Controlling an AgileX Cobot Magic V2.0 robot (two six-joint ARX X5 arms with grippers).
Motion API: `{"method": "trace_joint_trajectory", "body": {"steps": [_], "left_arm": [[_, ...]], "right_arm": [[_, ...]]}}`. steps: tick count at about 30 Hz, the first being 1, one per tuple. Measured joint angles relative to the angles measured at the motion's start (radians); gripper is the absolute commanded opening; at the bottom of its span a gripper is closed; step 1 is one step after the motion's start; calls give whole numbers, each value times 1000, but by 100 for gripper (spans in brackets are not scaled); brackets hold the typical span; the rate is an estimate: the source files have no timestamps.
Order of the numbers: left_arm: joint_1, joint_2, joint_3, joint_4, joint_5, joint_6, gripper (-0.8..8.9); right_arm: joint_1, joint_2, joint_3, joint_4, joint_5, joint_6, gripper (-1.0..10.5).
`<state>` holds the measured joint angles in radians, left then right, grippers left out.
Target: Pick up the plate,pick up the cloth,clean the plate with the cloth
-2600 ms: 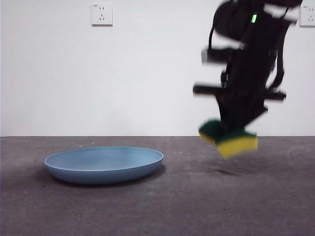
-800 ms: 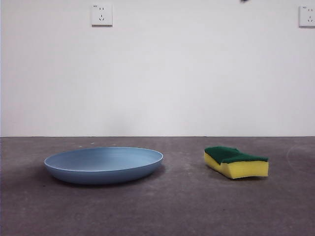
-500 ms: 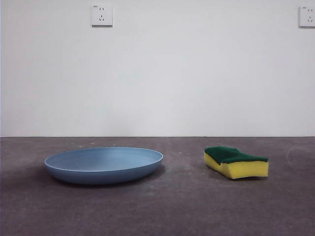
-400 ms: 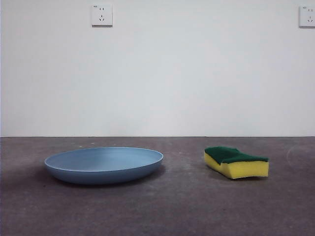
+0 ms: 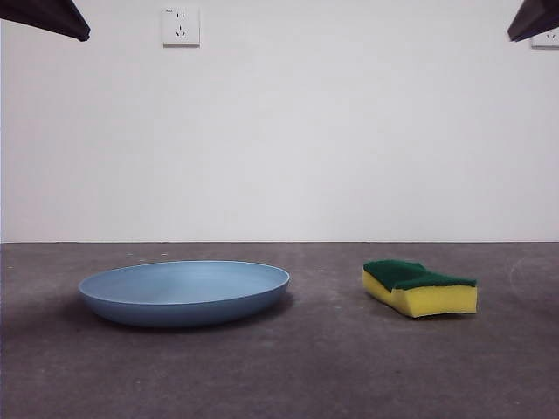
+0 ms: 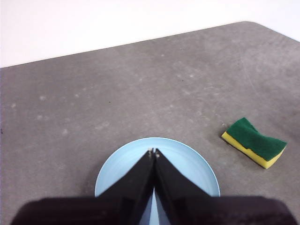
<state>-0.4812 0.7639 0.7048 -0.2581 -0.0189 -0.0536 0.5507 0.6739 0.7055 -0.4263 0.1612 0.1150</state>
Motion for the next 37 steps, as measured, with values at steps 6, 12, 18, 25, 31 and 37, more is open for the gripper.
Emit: {"method": "trace_joint_trajectory", "body": {"steps": [6, 12, 18, 25, 31, 37], "left_arm": [[0, 3, 0, -66, -10, -10, -3], [0, 5, 0, -71, -5, -10, -3], [-6, -6, 0, -87, -9, -9, -3], [70, -120, -10, -69, 3, 95, -3], [221, -309, -169, 16, 68, 114, -3], [328, -529, -384, 50, 109, 114, -3]], "right_arm": [[0, -1, 0, -2, -1, 32, 2], [0, -1, 0, -2, 0, 36, 2], [0, -1, 0, -3, 0, 36, 2], [0, -1, 0, -3, 0, 39, 2], [0, -1, 0, -3, 0, 39, 2], [0, -1, 0, -4, 0, 39, 2]]}}
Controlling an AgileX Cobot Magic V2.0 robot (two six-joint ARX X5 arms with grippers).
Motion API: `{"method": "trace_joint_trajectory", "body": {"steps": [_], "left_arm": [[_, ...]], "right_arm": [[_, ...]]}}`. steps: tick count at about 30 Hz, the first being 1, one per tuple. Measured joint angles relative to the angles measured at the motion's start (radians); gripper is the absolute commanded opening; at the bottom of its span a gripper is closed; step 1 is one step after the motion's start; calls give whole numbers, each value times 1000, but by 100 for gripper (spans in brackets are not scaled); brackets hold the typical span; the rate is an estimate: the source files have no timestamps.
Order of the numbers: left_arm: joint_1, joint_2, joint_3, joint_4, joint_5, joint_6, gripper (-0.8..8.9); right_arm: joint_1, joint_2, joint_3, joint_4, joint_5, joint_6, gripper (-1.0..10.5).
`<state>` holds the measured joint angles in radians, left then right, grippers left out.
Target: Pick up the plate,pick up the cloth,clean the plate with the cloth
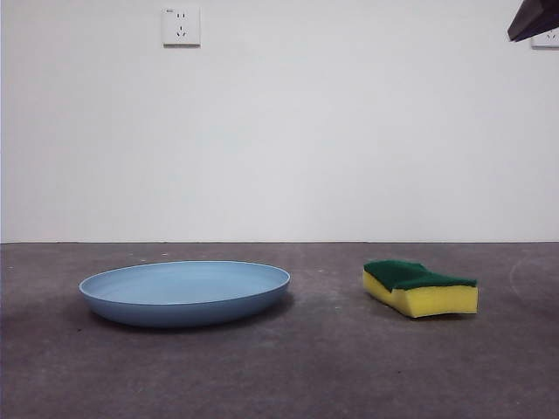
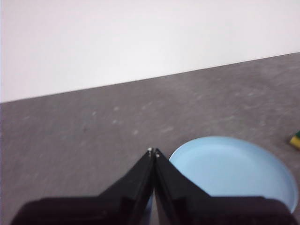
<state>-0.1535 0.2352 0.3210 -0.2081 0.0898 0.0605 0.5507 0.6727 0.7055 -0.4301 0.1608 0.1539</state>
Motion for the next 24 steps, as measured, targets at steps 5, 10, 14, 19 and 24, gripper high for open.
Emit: {"method": "trace_joint_trajectory", "body": {"steps": [5, 10, 14, 19, 24], "left_arm": [[46, -141, -132, 0, -5, 0, -3], [69, -226, -232, 2, -8, 0, -3], [75, -230, -292, 21, -39, -7, -3], [75, -230, -303, 22, -88, -32, -3], [75, -230, -303, 22, -87, -35, -3]], "right_arm": [[0, 0, 0, 0, 0, 0, 2], [0, 0, 0, 0, 0, 0, 2], [0, 0, 0, -1, 0, 0, 2], [0, 0, 0, -3, 0, 0, 2], [0, 0, 0, -3, 0, 0, 2]]}}
